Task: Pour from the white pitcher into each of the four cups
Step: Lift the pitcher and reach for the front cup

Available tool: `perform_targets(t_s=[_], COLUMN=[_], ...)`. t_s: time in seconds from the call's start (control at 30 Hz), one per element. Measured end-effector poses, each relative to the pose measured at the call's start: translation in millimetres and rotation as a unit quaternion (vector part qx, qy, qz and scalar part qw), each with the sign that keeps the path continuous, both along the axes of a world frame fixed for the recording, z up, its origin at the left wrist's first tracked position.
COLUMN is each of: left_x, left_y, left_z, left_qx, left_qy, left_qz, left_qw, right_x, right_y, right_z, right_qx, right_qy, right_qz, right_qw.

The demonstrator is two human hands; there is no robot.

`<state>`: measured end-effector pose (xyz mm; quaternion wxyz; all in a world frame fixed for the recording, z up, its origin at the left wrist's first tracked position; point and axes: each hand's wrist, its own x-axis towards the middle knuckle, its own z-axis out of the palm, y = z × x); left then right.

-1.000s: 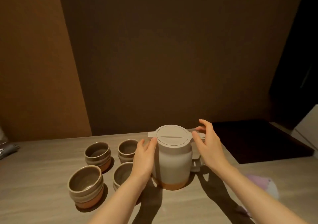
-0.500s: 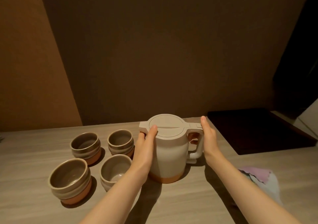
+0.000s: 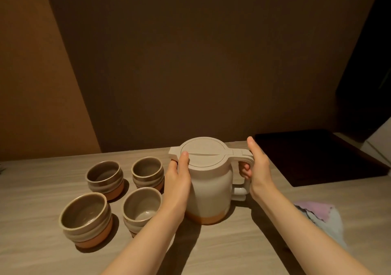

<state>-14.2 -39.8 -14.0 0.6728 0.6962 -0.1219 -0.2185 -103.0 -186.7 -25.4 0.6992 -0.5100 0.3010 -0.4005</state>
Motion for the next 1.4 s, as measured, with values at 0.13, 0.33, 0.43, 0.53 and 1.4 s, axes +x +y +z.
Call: perform_targets(t_s=[0.13,0.33,0.43,0.53,1.4], left_x=[-5.1,-16.4,-25.3,-34.4,-15.1], left_y=[6.9,32.3,50.4,68.3,137.0], left_z=[17.2,59.9,75.5,85.4,-1.9], left_qx=[-0.025,-0.041,-0.049,-0.066,0.072], left_qy=[-0.007,-0.033,-0.048,-0.065,-0.165], left_qz=[-0.006,-0.019,-0.027,-0.042,0.098], left_qw=[1.0,0.998,0.997,0.995,0.979], right_x=[-11.5,-38.2,-51.7,-64.5,-109.7], right_y=[10.5,44.3,65.2,85.0,125.6], right_z=[20.1,71.7,95.7,110.6,103.6], right_qx=[-0.008,-0.023,-0.039,-0.047,-0.037], right_qy=[-0.014,-0.044,-0.046,-0.039,0.025], right_qz=[0.004,0.018,0.01,0.002,-0.032], right_qw=[1.0,0.999,0.998,0.998,0.998])
